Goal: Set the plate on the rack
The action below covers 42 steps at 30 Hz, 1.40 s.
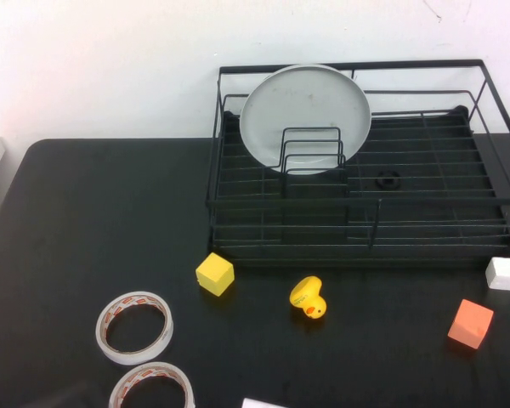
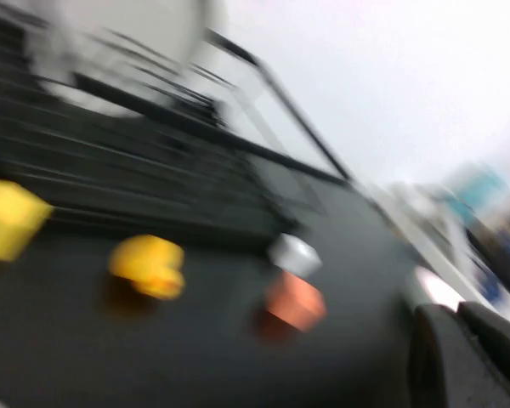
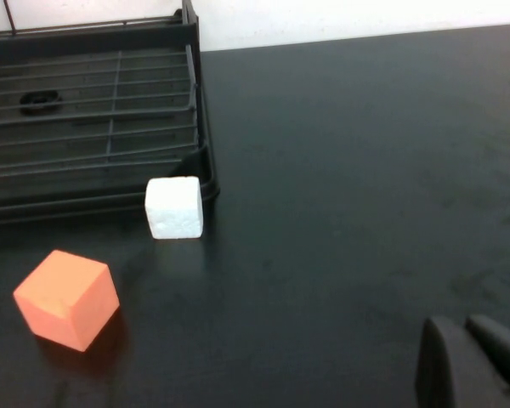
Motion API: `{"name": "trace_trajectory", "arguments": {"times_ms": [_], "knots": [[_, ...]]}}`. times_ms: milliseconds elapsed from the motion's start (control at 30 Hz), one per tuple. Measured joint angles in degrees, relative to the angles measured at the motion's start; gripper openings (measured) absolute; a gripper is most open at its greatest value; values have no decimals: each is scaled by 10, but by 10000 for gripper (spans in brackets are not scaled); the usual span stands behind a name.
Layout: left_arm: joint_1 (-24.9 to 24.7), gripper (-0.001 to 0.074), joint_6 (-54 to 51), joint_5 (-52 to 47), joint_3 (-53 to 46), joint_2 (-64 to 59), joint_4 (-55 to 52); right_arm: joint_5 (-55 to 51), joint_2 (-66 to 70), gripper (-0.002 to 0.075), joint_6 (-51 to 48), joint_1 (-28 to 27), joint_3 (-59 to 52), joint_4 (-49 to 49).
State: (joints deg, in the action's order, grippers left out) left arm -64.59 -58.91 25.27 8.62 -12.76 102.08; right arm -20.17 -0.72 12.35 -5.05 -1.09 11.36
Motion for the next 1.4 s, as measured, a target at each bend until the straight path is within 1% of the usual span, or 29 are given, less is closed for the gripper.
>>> {"name": "trace_trajectory", "arguments": {"times_ms": [133,233,600,800,833,900,1000,1100,1167,1200,1267,1300,1333,1400], "knots": [[0,-1,-40,-119,0,0,-6,0,0,12,0,0,0,1],[0,-1,-49,-159,0,0,-10,0,0,12,0,0,0,1],[0,-1,-40,-172,0,0,-16,0,0,12,0,0,0,1],[0,-1,-30,-121,0,0,-17,0,0,12,0,0,0,1],[1,-1,-9,-109,0,0,-29,0,0,12,0,0,0,1],[11,-1,52,-91,-1,0,-89,0,0,12,0,0,0,1],[35,-1,203,-84,-19,0,-282,0,0,12,0,0,0,1],[78,-1,417,-85,-53,0,-503,0,0,12,0,0,0,1],[127,-1,549,-102,-78,0,-601,0,0,12,0,0,0,1],[151,-1,597,-117,-86,0,-635,0,0,12,0,0,0,2],[233,-1,707,-172,-96,0,-722,0,0,12,0,0,0,2],[265,-1,750,-197,-97,4,-757,0,0,12,0,0,0,2],[313,-1,804,-231,-97,8,-798,0,0,12,0,0,0,2],[374,-1,900,-283,-97,19,-872,0,0,12,0,0,0,2]]}}
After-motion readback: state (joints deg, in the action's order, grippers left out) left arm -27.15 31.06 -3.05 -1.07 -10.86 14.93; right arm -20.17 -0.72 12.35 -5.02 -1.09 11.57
